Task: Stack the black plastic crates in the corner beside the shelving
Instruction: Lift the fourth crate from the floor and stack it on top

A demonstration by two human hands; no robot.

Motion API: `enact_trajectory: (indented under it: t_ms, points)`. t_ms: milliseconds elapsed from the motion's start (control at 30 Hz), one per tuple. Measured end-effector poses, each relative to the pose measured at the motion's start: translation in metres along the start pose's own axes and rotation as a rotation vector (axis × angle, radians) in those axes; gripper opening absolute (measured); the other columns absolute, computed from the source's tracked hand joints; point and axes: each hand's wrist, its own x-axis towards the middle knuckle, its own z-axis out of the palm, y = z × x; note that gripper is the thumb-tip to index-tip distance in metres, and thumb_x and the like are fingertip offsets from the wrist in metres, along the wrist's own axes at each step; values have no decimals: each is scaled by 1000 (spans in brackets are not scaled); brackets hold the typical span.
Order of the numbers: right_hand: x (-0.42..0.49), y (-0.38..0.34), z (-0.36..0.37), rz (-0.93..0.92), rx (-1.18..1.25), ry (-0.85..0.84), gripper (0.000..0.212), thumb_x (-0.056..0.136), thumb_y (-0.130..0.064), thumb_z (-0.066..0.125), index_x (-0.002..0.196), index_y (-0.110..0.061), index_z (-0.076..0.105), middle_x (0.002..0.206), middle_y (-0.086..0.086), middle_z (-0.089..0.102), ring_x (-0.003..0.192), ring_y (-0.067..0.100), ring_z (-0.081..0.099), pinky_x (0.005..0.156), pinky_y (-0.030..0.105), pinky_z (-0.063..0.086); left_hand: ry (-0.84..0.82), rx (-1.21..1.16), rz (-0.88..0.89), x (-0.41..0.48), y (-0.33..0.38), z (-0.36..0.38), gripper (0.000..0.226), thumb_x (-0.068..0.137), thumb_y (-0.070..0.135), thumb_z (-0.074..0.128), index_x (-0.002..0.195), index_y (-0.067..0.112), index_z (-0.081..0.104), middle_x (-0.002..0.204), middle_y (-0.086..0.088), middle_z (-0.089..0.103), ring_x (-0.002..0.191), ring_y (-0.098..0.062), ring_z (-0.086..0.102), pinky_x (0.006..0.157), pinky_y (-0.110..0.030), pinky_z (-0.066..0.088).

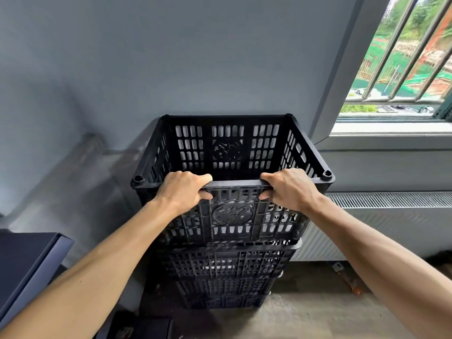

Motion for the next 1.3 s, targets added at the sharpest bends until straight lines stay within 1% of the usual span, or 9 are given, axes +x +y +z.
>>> enact_trajectory:
  t_ms: [100, 167, 267, 400, 567, 733, 933, 1133, 1300]
  points:
    - [-1, -3, 1, -3, 18, 7, 29, 88, -50, 63, 90, -23, 52, 71, -4, 66, 64, 24, 64, 60, 32, 49, -23, -25, -10, -4, -2, -3, 35, 85, 57, 60, 85, 23, 51, 50, 8, 47, 52, -15, 51, 60, -34, 50]
    - [-1, -7, 3, -13, 24, 18, 28, 87, -50, 63, 89, -25, 51, 70, -4, 65, 63, 23, 63, 59, 32, 49, -35, -32, -21, -8, -4, -6, 36, 84, 57, 61, 83, 23, 50, 51, 7, 49, 52, -16, 53, 62, -36, 52]
    - [-2, -10, 3, -18, 32, 16, 27, 87, -50, 64, 88, -27, 50, 67, -7, 62, 60, 21, 59, 59, 30, 48, -44, -41, -26, -13, -3, -9, 37, 84, 57, 61, 83, 22, 50, 50, 8, 47, 52, -16, 52, 63, -35, 52]
    - [-5, -12, -1, -10, 44, 6, 33, 87, -50, 65, 81, -30, 39, 63, -10, 52, 57, 17, 51, 58, 27, 41, -47, -42, -28, -18, 0, -13, 36, 85, 56, 61, 81, 23, 47, 50, 7, 45, 53, -16, 51, 61, -34, 50]
    - [-9, -19, -5, -4, 58, -6, 30, 87, -50, 65, 82, -29, 44, 65, -12, 51, 58, 15, 51, 59, 26, 42, -56, -59, -31, -24, 0, -17, 36, 85, 55, 62, 79, 26, 43, 51, 8, 45, 53, -16, 51, 60, -33, 48]
    - [-14, -20, -7, -7, 62, -35, 31, 86, -50, 66, 82, -28, 44, 65, -11, 53, 59, 15, 55, 59, 27, 46, -40, -75, -36, -30, 2, -16, 38, 84, 56, 62, 82, 21, 50, 50, 7, 45, 51, -16, 50, 58, -30, 43]
    - [-17, -23, -10, 22, 64, -49, 33, 84, -50, 68, 79, -29, 43, 65, -12, 53, 60, 15, 56, 61, 30, 52, -15, -97, -36, -33, 4, -15, 40, 83, 55, 64, 80, 19, 49, 50, 6, 45, 51, -18, 50, 60, -33, 47]
    - [-18, -22, -10, 45, 75, -57, 28, 84, -50, 68, 85, -24, 57, 70, -9, 63, 62, 16, 61, 64, 32, 55, 23, -92, -10, -34, 3, -10, 41, 83, 58, 58, 84, 18, 51, 49, 7, 44, 51, -17, 54, 58, -31, 46]
    - [-14, -18, -9, 49, 62, -48, 34, 83, -52, 68, 76, -28, 46, 66, -10, 60, 61, 16, 58, 61, 29, 51, 27, -72, 3, -29, 2, -9, 41, 83, 59, 56, 88, 18, 53, 48, 9, 38, 52, -16, 51, 61, -32, 48]
